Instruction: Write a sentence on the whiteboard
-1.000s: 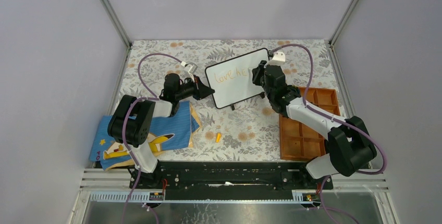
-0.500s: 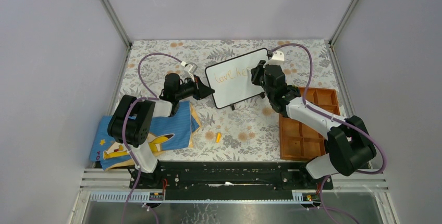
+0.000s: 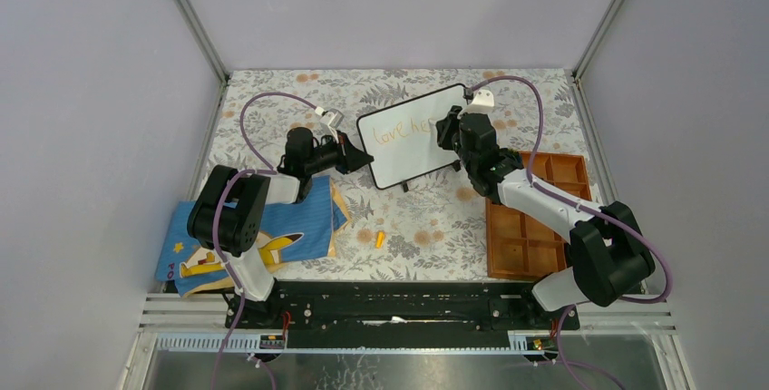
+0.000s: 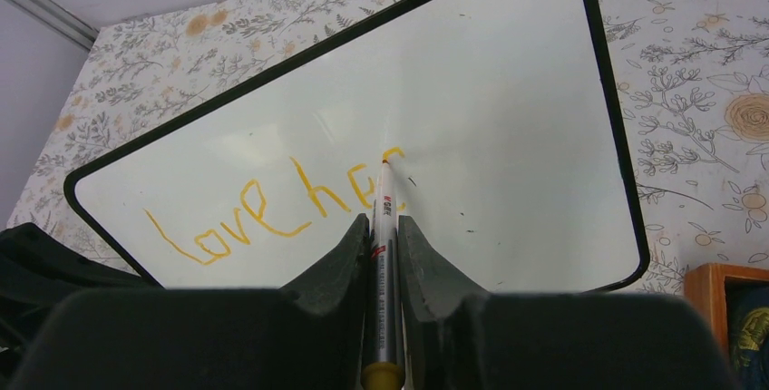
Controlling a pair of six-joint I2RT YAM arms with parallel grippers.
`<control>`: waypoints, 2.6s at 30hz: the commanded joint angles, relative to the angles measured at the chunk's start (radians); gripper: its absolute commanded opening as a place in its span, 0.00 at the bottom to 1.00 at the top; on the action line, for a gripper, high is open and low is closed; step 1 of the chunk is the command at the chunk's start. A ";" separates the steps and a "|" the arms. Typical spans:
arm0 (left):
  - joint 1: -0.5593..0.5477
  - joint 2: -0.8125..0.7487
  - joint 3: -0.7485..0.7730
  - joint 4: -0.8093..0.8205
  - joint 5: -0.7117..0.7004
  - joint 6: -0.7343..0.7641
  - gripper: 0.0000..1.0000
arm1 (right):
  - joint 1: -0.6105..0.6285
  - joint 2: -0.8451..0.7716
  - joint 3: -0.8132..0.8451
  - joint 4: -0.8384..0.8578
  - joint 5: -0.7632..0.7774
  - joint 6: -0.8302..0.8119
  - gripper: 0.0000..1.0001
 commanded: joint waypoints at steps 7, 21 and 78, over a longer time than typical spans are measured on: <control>-0.017 0.002 -0.004 -0.094 -0.049 0.064 0.00 | -0.007 -0.036 -0.017 -0.027 -0.019 0.006 0.00; -0.020 -0.001 -0.004 -0.105 -0.055 0.073 0.00 | -0.008 -0.041 0.008 -0.066 0.061 -0.005 0.00; -0.028 -0.004 -0.004 -0.118 -0.065 0.086 0.00 | -0.009 -0.061 -0.004 -0.070 0.081 -0.001 0.00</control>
